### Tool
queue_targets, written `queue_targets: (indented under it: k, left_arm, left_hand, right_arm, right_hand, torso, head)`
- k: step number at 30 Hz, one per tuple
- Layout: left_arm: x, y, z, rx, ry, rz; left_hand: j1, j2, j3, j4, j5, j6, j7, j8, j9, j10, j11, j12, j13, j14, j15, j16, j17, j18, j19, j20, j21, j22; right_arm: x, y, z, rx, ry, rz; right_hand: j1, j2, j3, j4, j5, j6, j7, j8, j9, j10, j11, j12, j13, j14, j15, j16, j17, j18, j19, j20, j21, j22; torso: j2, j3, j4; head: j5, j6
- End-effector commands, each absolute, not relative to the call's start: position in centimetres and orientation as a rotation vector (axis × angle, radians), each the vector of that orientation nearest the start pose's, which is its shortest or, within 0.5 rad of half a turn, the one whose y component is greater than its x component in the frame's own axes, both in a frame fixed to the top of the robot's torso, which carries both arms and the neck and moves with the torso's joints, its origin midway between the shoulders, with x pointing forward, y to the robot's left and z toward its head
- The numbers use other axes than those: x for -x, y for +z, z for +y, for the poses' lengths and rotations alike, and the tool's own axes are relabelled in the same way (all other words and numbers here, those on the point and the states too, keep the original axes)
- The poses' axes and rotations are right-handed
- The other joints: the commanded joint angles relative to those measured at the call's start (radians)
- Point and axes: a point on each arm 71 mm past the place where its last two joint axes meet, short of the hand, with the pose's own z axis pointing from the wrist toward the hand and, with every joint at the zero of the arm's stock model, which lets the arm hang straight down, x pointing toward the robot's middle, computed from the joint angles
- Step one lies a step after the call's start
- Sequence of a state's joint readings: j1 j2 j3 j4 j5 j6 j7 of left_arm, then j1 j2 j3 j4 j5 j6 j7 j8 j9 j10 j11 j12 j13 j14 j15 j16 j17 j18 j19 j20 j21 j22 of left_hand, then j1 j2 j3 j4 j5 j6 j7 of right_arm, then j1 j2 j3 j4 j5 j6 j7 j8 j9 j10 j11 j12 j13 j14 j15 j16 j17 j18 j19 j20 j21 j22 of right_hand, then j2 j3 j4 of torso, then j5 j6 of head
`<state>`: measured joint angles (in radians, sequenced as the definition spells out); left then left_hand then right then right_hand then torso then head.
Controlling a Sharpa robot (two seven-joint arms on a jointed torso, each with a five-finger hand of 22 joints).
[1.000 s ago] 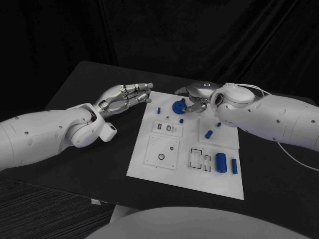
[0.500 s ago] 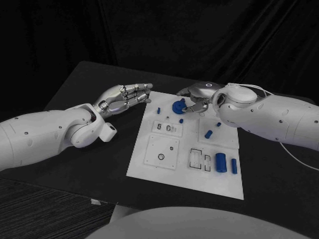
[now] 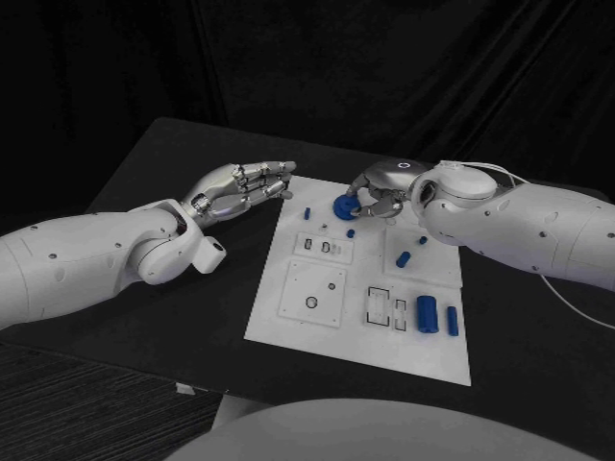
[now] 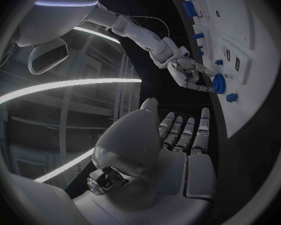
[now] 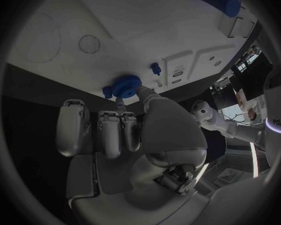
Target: Assemble the parts on the task board
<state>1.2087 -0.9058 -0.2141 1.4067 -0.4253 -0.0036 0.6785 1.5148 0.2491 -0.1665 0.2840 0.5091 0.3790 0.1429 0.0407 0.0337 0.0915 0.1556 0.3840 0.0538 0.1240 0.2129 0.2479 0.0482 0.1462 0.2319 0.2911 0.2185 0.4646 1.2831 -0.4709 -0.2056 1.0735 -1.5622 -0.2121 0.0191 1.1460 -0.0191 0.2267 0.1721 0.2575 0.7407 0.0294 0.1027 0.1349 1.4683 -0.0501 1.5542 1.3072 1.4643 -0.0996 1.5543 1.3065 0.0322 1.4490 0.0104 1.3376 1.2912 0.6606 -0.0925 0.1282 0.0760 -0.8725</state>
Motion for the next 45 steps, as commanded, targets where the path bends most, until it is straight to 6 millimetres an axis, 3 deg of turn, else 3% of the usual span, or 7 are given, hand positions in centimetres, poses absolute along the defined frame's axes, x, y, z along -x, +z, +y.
queue_targets:
  k: [1, 22, 29, 32, 35, 39, 45]
  left_arm:
    - [-46.5, -21.5, 25.0, 0.459, -1.734, 1.518]
    - [-46.4, -21.7, 25.1, 0.465, -1.733, 1.527]
    - [-46.4, -21.7, 25.3, 0.467, -1.73, 1.528]
    - [-46.4, -21.7, 25.4, 0.468, -1.728, 1.528]
    - [-46.4, -21.7, 25.4, 0.468, -1.727, 1.526]
    - [-46.4, -21.7, 25.4, 0.468, -1.725, 1.525]
    - [-46.4, -21.7, 25.4, 0.468, -1.725, 1.525]
  left_hand:
    - [0.02, -0.001, 0.007, -0.001, 0.013, -0.001, -0.002, 0.012, 0.009, 0.007, 0.0, 0.015, -0.007, 0.007, 0.002, 0.019, -0.008, -0.024, 0.01, 0.0, 0.0, -0.005]
    - [0.022, -0.001, 0.011, 0.0, 0.014, 0.006, 0.006, 0.014, 0.01, 0.015, 0.008, 0.028, -0.006, 0.008, 0.0, 0.021, -0.008, -0.024, 0.011, 0.0, 0.0, -0.005]
    - [0.022, -0.001, 0.012, 0.0, 0.014, 0.008, 0.011, 0.014, 0.01, 0.017, 0.007, 0.031, -0.006, 0.009, 0.0, 0.022, -0.008, -0.024, 0.012, 0.0, 0.0, -0.005]
    - [0.022, -0.001, 0.012, 0.0, 0.014, 0.008, 0.011, 0.014, 0.01, 0.017, 0.007, 0.031, -0.006, 0.009, 0.0, 0.022, -0.008, -0.024, 0.012, 0.0, 0.0, -0.005]
    - [0.022, -0.002, 0.013, 0.0, 0.014, 0.009, 0.011, 0.014, 0.01, 0.018, 0.008, 0.034, -0.005, 0.009, -0.001, 0.022, -0.008, -0.024, 0.012, 0.0, 0.0, -0.005]
    - [0.023, -0.002, 0.013, 0.0, 0.014, 0.01, 0.011, 0.015, 0.01, 0.018, 0.008, 0.034, -0.005, 0.009, -0.001, 0.022, -0.008, -0.024, 0.012, 0.0, 0.0, -0.005]
    - [0.023, -0.002, 0.013, 0.0, 0.014, 0.01, 0.011, 0.015, 0.01, 0.019, 0.009, 0.035, -0.005, 0.012, -0.001, 0.027, -0.007, -0.024, 0.012, 0.0, 0.0, -0.005]
  right_arm:
    - [-54.7, -22.4, -13.1, 0.506, 0.512, 1.761]
    - [-54.8, -22.2, -14.8, 0.466, 0.491, 1.722]
    - [-54.8, -21.9, -15.9, 0.443, 0.485, 1.691]
    - [-54.7, -21.6, -16.7, 0.429, 0.484, 1.665]
    - [-54.7, -20.8, -17.9, 0.41, 0.478, 1.624]
    - [-54.6, -18.9, -20.0, 0.376, 0.463, 1.543]
    - [-53.7, -16.5, -24.0, 0.318, 0.434, 1.446]
  right_hand:
    - [-0.032, -0.002, -0.01, 0.01, -0.023, 0.02, 0.003, 0.021, 0.013, 0.103, -0.004, 0.017, 0.264, 0.107, -0.008, 0.017, 0.264, 0.029, 0.007, -0.004, -0.029, 0.196]
    - [-0.092, -0.024, -0.052, 0.072, -0.104, 0.234, 0.035, 0.115, 0.137, 0.103, 0.024, 0.017, 0.264, 0.107, 0.015, 0.017, 0.264, 0.026, 0.016, 0.018, -0.022, 0.202]
    - [-0.083, -0.031, -0.069, 0.086, -0.136, 0.238, 0.016, 0.227, 0.348, 0.103, 0.011, 0.017, 0.264, 0.107, 0.005, 0.017, 0.264, 0.026, 0.017, 0.009, -0.024, 0.202]
    - [-0.079, -0.028, -0.078, 0.104, -0.135, 0.144, 0.001, 0.394, 0.637, 0.103, 0.012, 0.017, 0.264, 0.107, -0.007, 0.017, 0.264, 0.029, 0.016, -0.009, -0.028, 0.201]
    - [-0.054, -0.044, -0.076, 0.109, -0.136, 0.104, -0.003, 0.478, 0.815, 0.103, 0.003, 0.017, 0.264, 0.107, -0.009, 0.017, 0.264, 0.028, 0.015, -0.004, -0.034, 0.2]
    - [-0.025, -0.058, -0.066, 0.11, -0.129, -0.003, 0.013, 0.403, 0.842, 0.103, 0.005, 0.017, 0.264, 0.107, -0.001, 0.017, 0.264, 0.032, 0.007, 0.0, -0.055, 0.194]
    - [0.011, -0.094, -0.06, 0.118, -0.149, -0.093, 0.02, 0.14, 0.631, 0.103, 0.012, 0.017, 0.264, 0.107, 0.005, 0.017, 0.264, 0.034, 0.006, 0.008, -0.069, 0.192]
  torso:
    - [0.0, -0.0002, 0.0002]
    - [0.0, 0.0008, 0.0001]
    - [0.0, -0.0004, -0.0008]
    - [0.0, -0.0004, -0.0005]
    - [0.0, 0.0003, -0.0008]
    - [0.0, 0.0005, -0.0011]
    - [-0.002, -0.0008, -0.0028]
  head:
    - [-0.001, 0.0]
    - [0.005, 0.0]
    - [0.004, 0.0]
    - [0.002, 0.0]
    - [0.002, 0.0]
    - [0.0, 0.0]
    - [-0.004, 0.0]
